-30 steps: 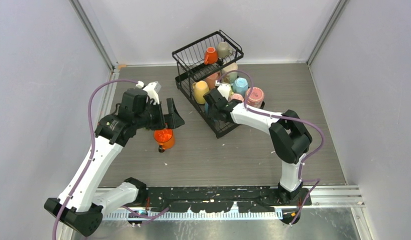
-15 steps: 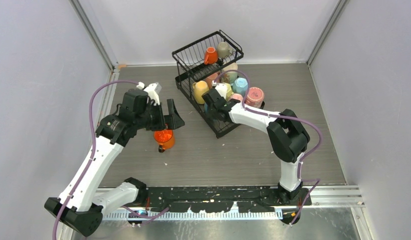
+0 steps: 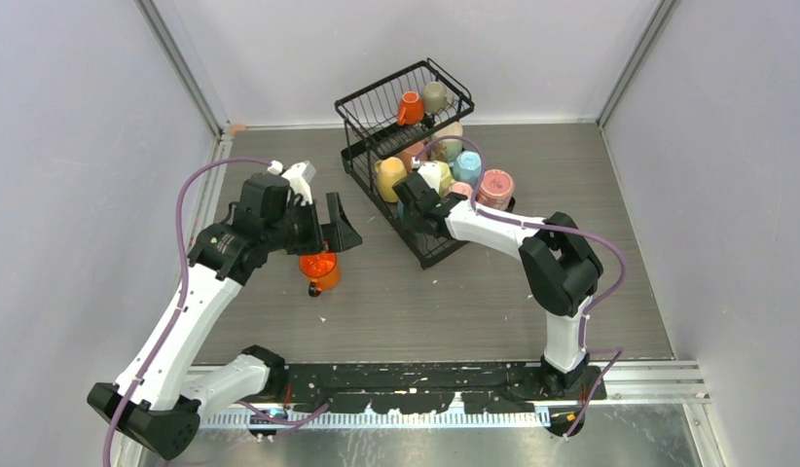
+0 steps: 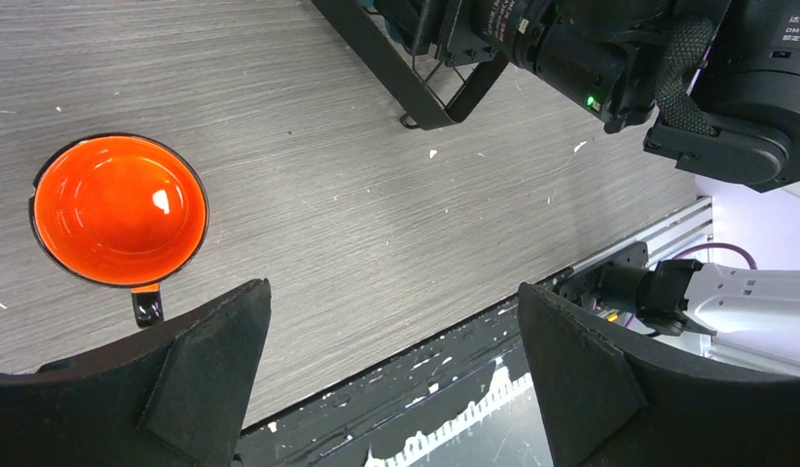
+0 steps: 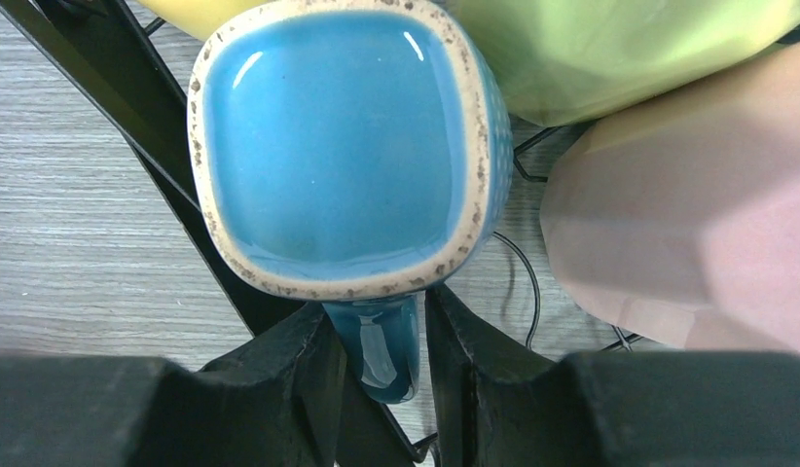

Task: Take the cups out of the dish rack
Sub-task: Unload the cup from the dish rack.

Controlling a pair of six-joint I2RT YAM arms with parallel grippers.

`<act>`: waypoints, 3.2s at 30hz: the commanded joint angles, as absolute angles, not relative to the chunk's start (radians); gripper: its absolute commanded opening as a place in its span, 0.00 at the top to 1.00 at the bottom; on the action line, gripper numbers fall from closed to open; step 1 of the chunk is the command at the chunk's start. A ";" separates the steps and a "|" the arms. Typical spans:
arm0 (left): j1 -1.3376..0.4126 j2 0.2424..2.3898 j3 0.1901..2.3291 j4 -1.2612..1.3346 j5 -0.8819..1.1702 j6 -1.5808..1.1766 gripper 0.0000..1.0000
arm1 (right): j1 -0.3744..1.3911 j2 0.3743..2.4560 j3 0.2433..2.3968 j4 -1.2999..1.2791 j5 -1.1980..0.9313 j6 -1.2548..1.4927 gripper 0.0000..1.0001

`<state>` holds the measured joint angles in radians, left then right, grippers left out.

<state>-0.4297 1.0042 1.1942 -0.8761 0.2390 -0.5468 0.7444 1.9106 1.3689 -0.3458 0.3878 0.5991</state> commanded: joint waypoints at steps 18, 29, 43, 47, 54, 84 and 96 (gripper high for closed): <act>-0.423 1.017 1.199 -0.834 0.265 -0.558 0.00 | 0.751 1.922 1.348 -0.289 0.423 0.582 0.67; -0.423 1.019 1.196 -0.824 0.262 -0.568 0.00 | 0.751 1.872 1.350 -0.312 0.420 0.555 0.99; -0.423 0.986 1.113 -0.700 0.253 -0.689 0.00 | 0.761 1.777 1.354 -0.343 0.314 0.467 0.99; -0.423 0.986 1.097 -0.682 0.253 -0.704 0.00 | 0.764 1.747 1.345 -0.356 0.320 0.467 0.99; -0.424 0.995 1.087 -0.643 0.259 -0.732 0.00 | 0.764 1.685 1.346 -0.396 0.333 0.470 0.99; -0.404 1.064 0.994 -0.207 0.454 -1.028 0.00 | 0.744 1.292 1.296 -0.380 -0.137 0.693 0.99; -0.367 1.067 0.931 0.181 0.547 -1.334 0.06 | 0.670 1.270 1.221 -0.079 -0.412 0.914 0.99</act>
